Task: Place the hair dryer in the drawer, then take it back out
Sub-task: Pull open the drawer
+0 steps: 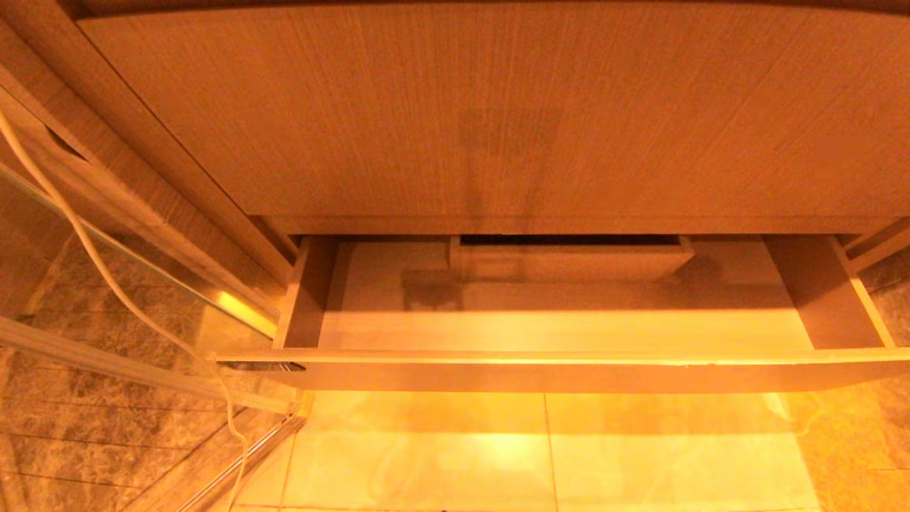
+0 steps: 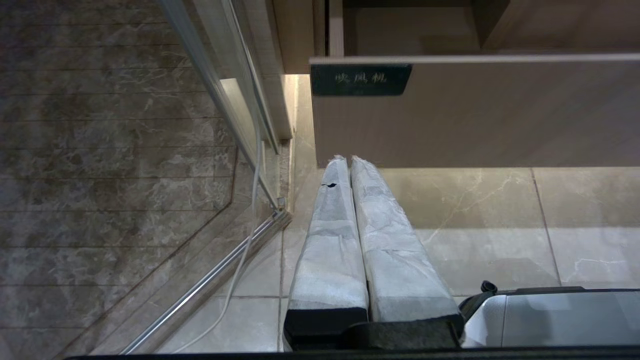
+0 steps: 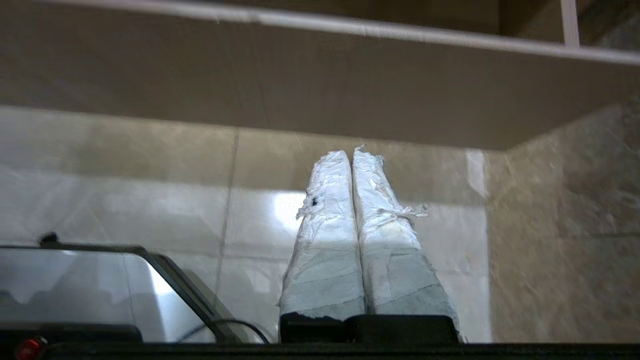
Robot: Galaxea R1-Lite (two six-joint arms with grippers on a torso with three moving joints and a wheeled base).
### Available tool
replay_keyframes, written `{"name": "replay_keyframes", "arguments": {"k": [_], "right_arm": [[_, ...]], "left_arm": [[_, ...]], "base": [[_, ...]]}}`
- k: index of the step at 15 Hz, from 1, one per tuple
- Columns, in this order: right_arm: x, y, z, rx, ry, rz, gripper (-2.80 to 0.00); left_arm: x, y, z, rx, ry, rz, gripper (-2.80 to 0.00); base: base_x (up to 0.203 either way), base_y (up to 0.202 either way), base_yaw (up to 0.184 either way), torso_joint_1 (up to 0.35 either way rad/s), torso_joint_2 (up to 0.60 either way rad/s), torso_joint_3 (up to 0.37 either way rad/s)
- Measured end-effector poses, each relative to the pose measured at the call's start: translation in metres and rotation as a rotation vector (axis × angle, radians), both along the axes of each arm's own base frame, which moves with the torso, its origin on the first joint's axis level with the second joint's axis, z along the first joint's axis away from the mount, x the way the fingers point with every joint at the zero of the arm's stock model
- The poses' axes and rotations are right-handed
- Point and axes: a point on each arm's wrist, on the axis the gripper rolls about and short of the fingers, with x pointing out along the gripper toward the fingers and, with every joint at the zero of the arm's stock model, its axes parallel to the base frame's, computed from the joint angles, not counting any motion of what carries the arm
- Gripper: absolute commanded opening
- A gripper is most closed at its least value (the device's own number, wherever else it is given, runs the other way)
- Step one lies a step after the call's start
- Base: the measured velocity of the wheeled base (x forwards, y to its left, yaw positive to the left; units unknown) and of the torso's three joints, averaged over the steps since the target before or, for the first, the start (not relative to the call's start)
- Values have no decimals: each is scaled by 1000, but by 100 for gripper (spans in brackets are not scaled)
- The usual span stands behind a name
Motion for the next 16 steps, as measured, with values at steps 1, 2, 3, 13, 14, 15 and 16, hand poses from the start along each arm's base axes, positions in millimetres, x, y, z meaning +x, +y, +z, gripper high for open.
{"name": "replay_keyframes", "arguments": {"k": [1,2,3,13,14,15,16], "right_arm": [[-4,0,-2,21,-36,14,-280],[-7,0,-6,59,-45,18,-280],[-9,0,-8,76,-59,22,-280],[-13,0,-10,81,-102,26,-280],[-13,0,-10,81,-101,26,-280],[-13,0,-10,79,-101,30,-280],[-13,0,-10,74,-101,31,-280]], "left_arm": [[0,0,0,0,0,0,-280],[0,0,0,0,0,-1,-280],[0,0,0,0,0,-1,-280],[0,0,0,0,0,1,-280],[0,0,0,0,0,0,-280],[0,0,0,0,0,0,-280],[0,0,0,0,0,0,-280]], "base": [[0,0,0,0,0,0],[0,0,0,0,0,0],[0,0,0,0,0,0],[0,0,0,0,0,0],[0,0,0,0,0,0],[0,0,0,0,0,0],[0,0,0,0,0,0]]}}
